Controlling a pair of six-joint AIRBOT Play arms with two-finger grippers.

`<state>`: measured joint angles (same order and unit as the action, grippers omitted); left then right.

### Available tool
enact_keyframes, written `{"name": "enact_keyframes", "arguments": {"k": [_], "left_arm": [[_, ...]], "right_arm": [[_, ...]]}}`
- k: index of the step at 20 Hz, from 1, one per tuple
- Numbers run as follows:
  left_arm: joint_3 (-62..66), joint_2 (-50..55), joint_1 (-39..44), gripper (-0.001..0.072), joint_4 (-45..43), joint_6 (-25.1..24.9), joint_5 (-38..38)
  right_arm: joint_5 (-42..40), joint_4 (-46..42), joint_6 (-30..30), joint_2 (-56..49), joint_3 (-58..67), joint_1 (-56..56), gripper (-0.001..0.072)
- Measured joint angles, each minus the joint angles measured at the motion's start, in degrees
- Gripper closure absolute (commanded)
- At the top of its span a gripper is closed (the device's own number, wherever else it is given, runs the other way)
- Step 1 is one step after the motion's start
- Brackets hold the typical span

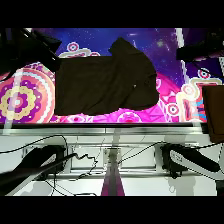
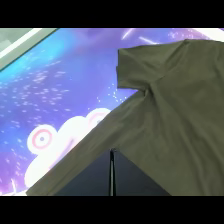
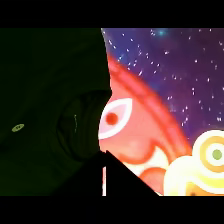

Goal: Fold the clothes and pants, and hang the long-sleeved shirts on hangers.

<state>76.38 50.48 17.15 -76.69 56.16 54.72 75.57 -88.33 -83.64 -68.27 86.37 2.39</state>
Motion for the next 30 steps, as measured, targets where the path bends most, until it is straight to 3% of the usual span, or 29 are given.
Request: {"name": "enact_keyframes", "arguments": {"k": [14,18,23,24,26,27,30], "left_arm": [[0.0,0.0,0.0,0.0695,0.0,0.0,0.0],[0.0,0.0,0.0,0.0695,0.0,0.0,0.0],[0.0,0.0,0.0,0.0695,0.2,0.0,0.0],[0.0,0.0,0.0,0.0695,0.2,0.0,0.0],[0.0,0.0,0.0,0.0696,1.2,0.0,0.0],[0.0,0.0,0.0,0.0695,2.0,0.0,0.0],[0.0,0.0,0.0,0.0695,4.3,0.0,0.0]], "right_arm": [[-1.6,-1.2,0.3,-0.3,0.0,-0.3,0.0702],[2.3,-2.7,2.4,-1.5,-4.1,-5.2,0.0703],[6.0,11.3,8.8,-0.9,-24.4,-14.4,0.07],[6.2,16.1,9.9,-0.8,-28.8,-15.1,0.0673],[5.7,24.6,11.5,-0.7,-37.1,-15.3,0.0468],[4.2,28.0,12.1,-0.7,-40.7,-14.6,0.0421],[-2.6,35.6,11.0,-0.6,-49.2,-11.0,0.0422]]}}
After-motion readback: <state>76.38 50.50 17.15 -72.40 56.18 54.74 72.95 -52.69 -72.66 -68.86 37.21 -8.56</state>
